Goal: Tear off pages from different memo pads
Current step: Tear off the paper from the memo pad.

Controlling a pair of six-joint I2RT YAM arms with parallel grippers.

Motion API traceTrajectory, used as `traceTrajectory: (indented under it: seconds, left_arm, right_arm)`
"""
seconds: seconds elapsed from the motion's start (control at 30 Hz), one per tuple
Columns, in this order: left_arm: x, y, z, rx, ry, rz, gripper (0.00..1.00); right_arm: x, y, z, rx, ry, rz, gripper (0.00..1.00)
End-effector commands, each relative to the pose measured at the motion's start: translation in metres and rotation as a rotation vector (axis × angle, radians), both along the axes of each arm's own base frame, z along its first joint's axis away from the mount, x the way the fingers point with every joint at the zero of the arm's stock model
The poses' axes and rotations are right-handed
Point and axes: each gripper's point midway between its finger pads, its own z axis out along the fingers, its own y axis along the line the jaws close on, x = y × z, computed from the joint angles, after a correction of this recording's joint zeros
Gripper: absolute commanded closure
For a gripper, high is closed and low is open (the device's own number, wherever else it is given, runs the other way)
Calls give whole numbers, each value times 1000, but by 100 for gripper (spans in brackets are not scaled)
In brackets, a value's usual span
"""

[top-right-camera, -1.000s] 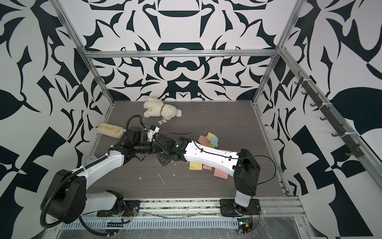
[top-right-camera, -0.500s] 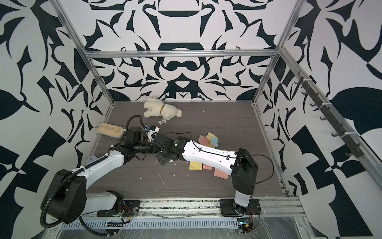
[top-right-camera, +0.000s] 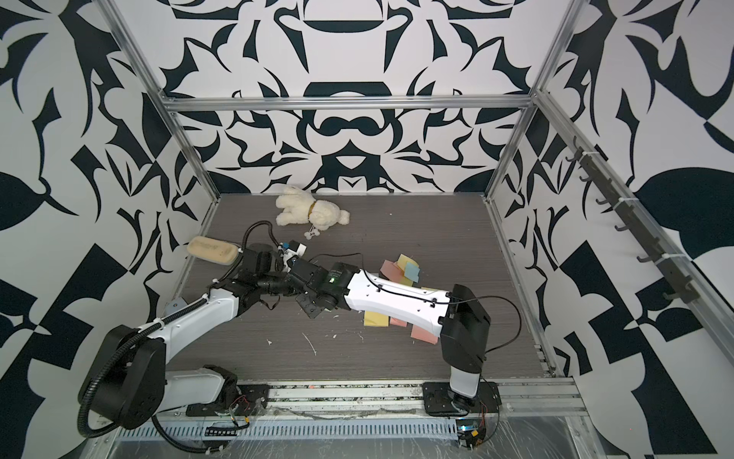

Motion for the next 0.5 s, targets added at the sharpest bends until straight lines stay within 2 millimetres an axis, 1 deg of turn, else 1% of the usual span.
traceTrajectory:
  seconds: [0.0, 0.07, 0.17, 0.2, 0.23, 0.33, 0.47]
  left_arm:
    - [1, -3, 6, -14, -10, -12, 100]
    - [1, -2, 5, -13, -10, -10, 100]
    - [1, -3, 7, -16, -13, -12, 100]
    - [2, -3, 7, -17, -13, -13, 100]
    - [2, -3, 7, -17, -14, -12, 100]
    - [2, -3, 9, -18, -16, -11, 100]
    - [1, -3, 9, -20, -17, -13, 100]
  right_arm:
    - [20, -21, 29, -118, -184, -23, 100]
    - [19, -21, 34, -157, -225, 9, 100]
    - [4, -7, 29, -115, -154, 85, 100]
    - [-2, -2, 26, -98, -125, 105, 98]
    - [-6, 2, 23, -83, -101, 122, 93]
    - [-14, 4, 15, -70, -61, 138, 79]
    - [-14, 5, 11, -69, -57, 139, 74]
